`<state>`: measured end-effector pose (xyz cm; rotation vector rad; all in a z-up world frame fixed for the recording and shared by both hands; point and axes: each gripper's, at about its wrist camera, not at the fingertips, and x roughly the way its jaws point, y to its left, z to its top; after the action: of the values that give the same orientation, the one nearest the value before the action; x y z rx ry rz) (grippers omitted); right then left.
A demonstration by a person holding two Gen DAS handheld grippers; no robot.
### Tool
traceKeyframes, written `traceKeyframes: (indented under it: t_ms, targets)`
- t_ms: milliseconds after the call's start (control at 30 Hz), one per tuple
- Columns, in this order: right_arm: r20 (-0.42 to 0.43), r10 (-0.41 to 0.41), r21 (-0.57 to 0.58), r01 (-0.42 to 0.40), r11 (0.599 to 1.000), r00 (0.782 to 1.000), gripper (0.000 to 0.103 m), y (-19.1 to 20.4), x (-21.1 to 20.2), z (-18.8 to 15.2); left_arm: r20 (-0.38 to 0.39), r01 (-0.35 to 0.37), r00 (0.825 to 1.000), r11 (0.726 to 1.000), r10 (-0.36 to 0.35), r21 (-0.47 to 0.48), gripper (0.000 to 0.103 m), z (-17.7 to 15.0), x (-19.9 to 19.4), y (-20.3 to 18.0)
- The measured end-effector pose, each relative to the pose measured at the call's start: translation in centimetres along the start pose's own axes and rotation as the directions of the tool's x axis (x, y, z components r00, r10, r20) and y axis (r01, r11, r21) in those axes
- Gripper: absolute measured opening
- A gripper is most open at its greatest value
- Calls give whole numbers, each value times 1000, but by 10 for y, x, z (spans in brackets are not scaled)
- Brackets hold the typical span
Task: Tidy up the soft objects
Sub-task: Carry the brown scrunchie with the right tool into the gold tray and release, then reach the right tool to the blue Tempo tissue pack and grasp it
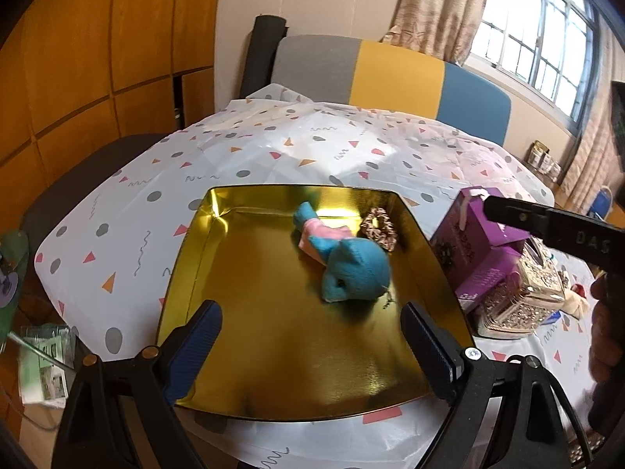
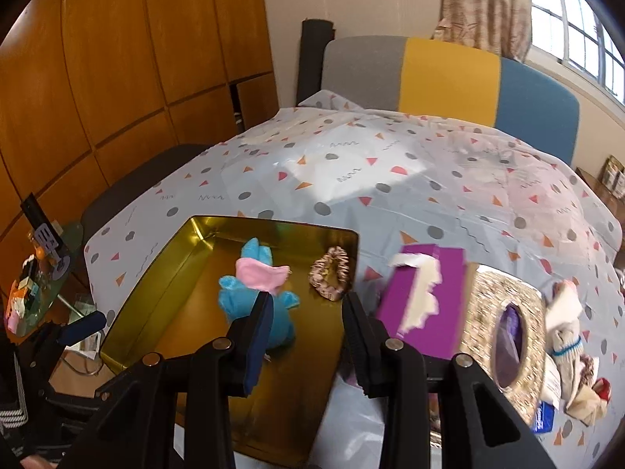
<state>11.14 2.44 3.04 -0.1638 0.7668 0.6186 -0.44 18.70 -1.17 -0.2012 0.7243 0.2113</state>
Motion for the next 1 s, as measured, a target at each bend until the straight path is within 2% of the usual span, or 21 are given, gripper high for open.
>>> traceKeyframes:
  t_ms: [400,700,833,900,1000]
  targets:
    - [90,-77,131,65,989,993,37,-60,-54,-18,-5,50,999,994,-50,93,93,-3,-5,-35]
    - [101,-188,257,157,953,977,37,-123,-91,-43,-18,106,994,981,-105,165,93,-4,-6,-62]
    - [59,-246,377,206,903,968,38,-172,-108,-65,-32,128,992,974,-124,188,93,-7,-4,-73]
    - [12,-275,468,238,851,961,38,-205,-115,-83,-38,136,991,970,-131,201,93,-7,-3,-80]
    - [-65,-264,570,253,782,962,41,-244,-113,-109,-50,155,988,963,-148,222,93,-7,-2,-92]
